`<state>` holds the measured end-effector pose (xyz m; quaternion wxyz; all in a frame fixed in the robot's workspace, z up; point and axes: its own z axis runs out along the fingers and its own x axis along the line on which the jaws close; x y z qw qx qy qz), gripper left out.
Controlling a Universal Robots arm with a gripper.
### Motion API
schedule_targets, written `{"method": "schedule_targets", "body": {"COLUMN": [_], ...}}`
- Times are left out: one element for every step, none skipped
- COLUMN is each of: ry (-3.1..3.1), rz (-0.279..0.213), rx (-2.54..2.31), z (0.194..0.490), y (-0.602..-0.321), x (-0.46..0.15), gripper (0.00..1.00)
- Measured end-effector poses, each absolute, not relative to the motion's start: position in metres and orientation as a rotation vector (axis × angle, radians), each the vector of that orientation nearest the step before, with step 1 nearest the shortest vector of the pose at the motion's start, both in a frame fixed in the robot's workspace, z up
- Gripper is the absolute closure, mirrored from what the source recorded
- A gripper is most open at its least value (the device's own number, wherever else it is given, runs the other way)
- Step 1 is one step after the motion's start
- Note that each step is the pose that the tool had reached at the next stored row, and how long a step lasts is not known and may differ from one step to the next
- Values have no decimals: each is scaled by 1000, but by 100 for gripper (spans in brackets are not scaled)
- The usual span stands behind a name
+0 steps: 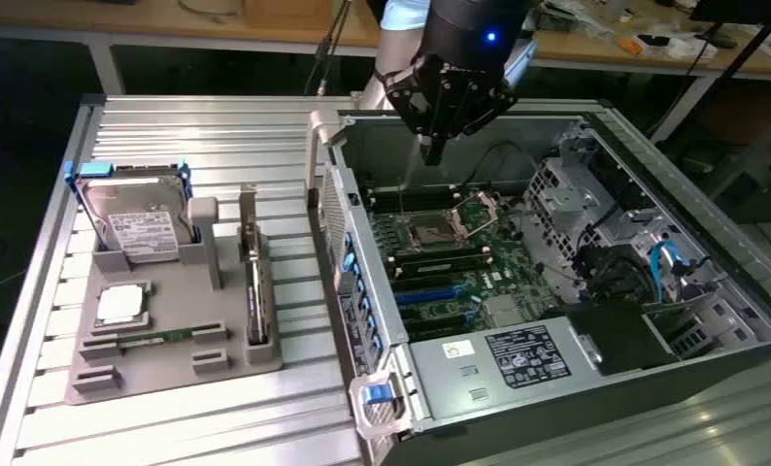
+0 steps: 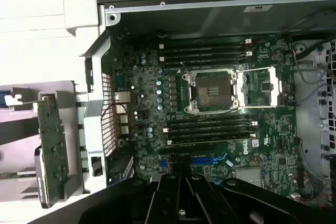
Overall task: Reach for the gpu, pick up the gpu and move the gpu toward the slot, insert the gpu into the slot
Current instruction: 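Reach for the gpu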
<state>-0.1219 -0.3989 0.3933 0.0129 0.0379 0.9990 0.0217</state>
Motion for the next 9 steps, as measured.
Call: {"method": "schedule_targets", "body": {"ry": [3113, 3113, 3113, 3113, 3113, 3113, 3113, 3113, 3113], "rz": [68, 68, 68, 68, 68, 68, 68, 68, 68], "rx": [118, 118, 118, 118, 118, 118, 118, 118, 118], "z": [393, 393, 393, 393, 393, 393, 393, 393, 393], "y": [-399, -399, -399, -399, -399, -399, -399, -399, -399], "x": [-126, -132, -136, -140, -144, -146, -149, -152, -154], "gripper": [89, 89, 89, 89, 89, 89, 89, 89, 89]}}
